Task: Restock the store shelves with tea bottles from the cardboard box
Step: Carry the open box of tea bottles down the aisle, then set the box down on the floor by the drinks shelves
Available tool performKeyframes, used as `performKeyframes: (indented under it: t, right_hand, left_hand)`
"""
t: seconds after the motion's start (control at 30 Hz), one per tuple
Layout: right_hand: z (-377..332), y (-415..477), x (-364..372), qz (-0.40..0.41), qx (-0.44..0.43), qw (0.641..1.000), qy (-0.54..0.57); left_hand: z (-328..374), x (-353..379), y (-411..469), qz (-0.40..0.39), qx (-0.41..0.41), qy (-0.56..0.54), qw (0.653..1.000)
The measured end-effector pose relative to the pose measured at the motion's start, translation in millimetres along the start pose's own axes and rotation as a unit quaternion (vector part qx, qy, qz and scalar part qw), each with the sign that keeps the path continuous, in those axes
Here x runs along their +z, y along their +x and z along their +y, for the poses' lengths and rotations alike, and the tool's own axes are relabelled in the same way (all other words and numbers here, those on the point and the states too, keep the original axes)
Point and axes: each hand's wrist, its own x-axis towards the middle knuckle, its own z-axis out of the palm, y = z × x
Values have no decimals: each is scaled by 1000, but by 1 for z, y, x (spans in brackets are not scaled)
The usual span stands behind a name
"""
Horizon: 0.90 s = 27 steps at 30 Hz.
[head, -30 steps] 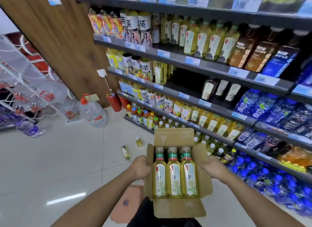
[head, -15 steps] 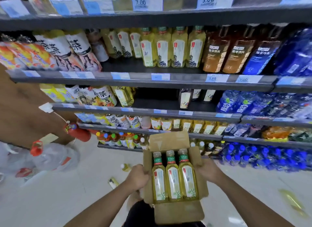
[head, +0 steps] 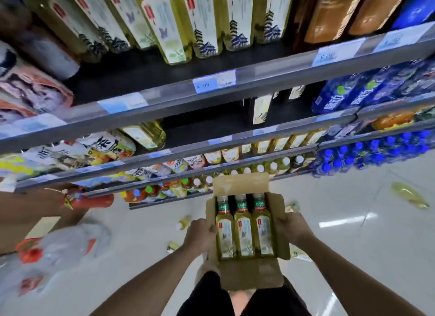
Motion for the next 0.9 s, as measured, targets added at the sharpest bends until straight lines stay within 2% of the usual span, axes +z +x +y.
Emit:
performKeyframes:
  t: [0.13,0.27,0.53,0.63,0.77,0.9]
  right_hand:
    - [1,21,24,-20,-3,1000,-13]
    - [5,64,57,-30,5,999,-26]
    - [45,167,169,-41,44,998,-31]
    - [60,209,208,-38,42,997,-49]
    - [77,257,247,-29,34,996,-81]
    - [96,290,270,-17,42,995,-93]
  left_hand:
    - [-11,23,6,2,-18,14,1000]
    - [-45,50,45,-7,-55,-40,998]
    - [-145,142,155,-16,-45,-68,997]
    - [-177,175,195,-15,-42,-45,998]
    - [-198,209,237,-10,-53,-59,997]
    - [-210,235,269,-10,-35,-29,999]
